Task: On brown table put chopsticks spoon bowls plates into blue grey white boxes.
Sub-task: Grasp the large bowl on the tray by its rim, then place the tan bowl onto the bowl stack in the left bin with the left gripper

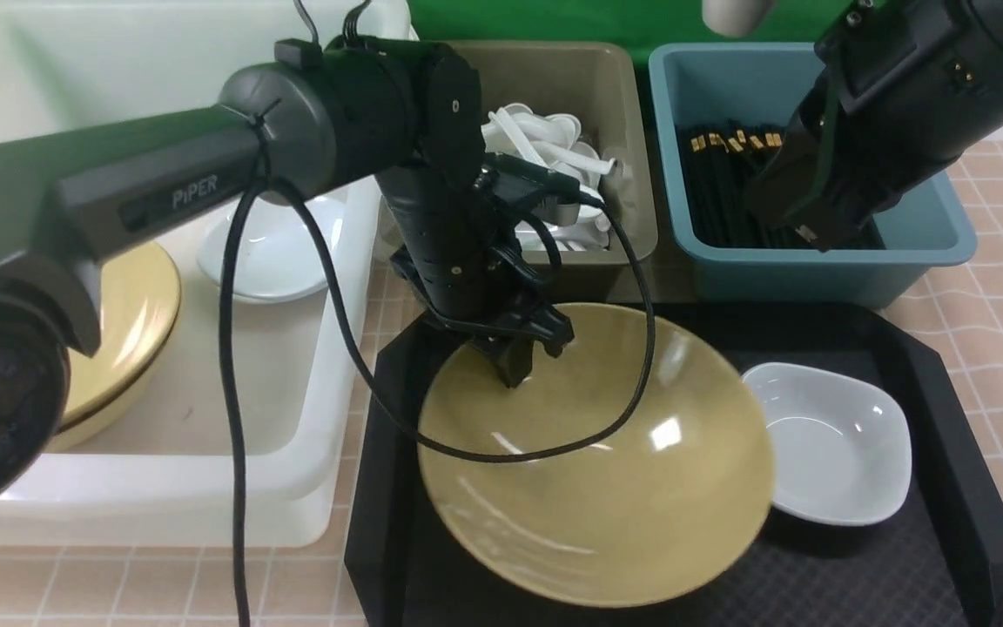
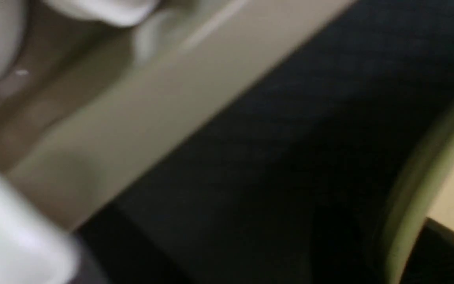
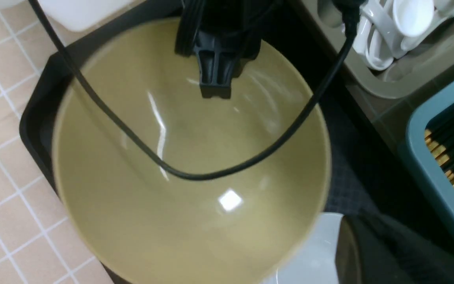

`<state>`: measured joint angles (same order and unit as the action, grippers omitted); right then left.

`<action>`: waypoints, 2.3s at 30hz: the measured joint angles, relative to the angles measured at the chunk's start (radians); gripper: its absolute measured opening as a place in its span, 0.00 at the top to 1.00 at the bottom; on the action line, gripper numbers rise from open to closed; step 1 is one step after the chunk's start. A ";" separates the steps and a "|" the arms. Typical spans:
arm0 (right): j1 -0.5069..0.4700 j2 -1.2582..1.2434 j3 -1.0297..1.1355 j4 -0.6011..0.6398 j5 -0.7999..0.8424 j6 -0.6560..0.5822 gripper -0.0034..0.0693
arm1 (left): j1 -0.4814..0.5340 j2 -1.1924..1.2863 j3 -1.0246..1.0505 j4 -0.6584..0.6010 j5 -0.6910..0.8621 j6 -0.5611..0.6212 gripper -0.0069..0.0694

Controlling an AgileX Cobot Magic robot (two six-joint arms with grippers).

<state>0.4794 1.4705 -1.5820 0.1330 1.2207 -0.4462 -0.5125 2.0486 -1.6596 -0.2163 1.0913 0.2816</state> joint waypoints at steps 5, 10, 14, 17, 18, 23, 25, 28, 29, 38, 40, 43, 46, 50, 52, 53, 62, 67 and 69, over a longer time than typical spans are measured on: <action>0.000 0.000 0.000 0.000 0.000 0.000 0.90 | -0.001 -0.001 0.000 -0.048 -0.001 0.041 0.83; 0.000 0.000 0.000 0.000 0.000 -0.001 0.90 | 0.000 -0.039 0.000 -0.054 0.012 0.055 0.87; 0.000 0.000 0.000 0.000 -0.013 -0.003 0.90 | 0.017 -0.116 0.000 -0.060 0.028 0.067 0.88; 0.000 0.000 0.000 0.000 -0.039 -0.003 0.89 | 0.067 -0.197 0.000 -0.107 0.056 0.100 0.88; 0.000 0.000 0.000 0.001 -0.049 -0.003 0.89 | 0.089 -0.221 0.000 -0.116 0.069 0.113 0.88; 0.000 0.002 -0.023 0.031 -0.068 -0.023 0.89 | 0.212 -0.317 0.002 -0.240 0.133 0.152 0.88; 0.003 0.002 -0.049 0.064 -0.075 -0.050 0.89 | 0.268 -0.351 0.002 -0.292 0.150 0.173 0.88; 0.025 0.002 -0.089 0.087 -0.078 -0.078 0.89 | 0.353 -0.401 0.004 -0.346 0.161 0.189 0.88; 0.051 0.002 -0.111 0.094 -0.079 -0.090 0.89 | 0.418 -0.428 0.006 -0.367 0.162 0.195 0.88; 0.168 0.003 -0.151 0.105 -0.092 -0.154 0.89 | 0.850 -0.584 0.040 -0.416 0.158 0.169 0.88; 0.179 0.008 -0.151 0.105 -0.093 -0.169 0.89 | 0.979 -0.620 0.091 -0.409 0.157 0.152 0.88; 0.180 0.029 -0.151 0.100 -0.094 -0.183 0.89 | 1.116 -0.640 0.181 -0.392 0.155 0.144 0.88; 0.180 0.045 -0.151 0.094 -0.094 -0.185 0.89 | 1.174 -0.639 0.267 -0.386 0.115 0.144 0.88; 0.180 0.062 -0.151 0.090 -0.091 -0.185 0.89 | 1.202 -0.635 0.363 -0.359 0.012 0.143 0.88; 0.181 0.063 -0.151 0.081 -0.086 -0.185 0.89 | 1.204 -0.624 0.408 -0.332 -0.045 0.142 0.88; 0.181 0.063 -0.151 0.078 -0.086 -0.186 0.89 | 1.204 -0.617 0.418 -0.326 -0.061 0.142 0.88; 0.181 0.063 -0.151 0.062 -0.086 -0.186 0.89 | 1.204 -0.514 0.438 -0.328 -0.108 0.139 0.88; 0.181 0.063 -0.151 0.060 -0.086 -0.187 0.89 | 1.204 -0.455 0.438 -0.299 -0.114 0.154 0.87; 0.181 0.063 -0.151 0.060 -0.086 -0.188 0.88 | 1.204 -0.448 0.438 -0.285 -0.114 0.163 0.84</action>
<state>0.6600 1.5338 -1.7327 0.1934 1.1346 -0.6344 0.6916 1.6003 -1.2213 -0.5008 0.9774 0.4445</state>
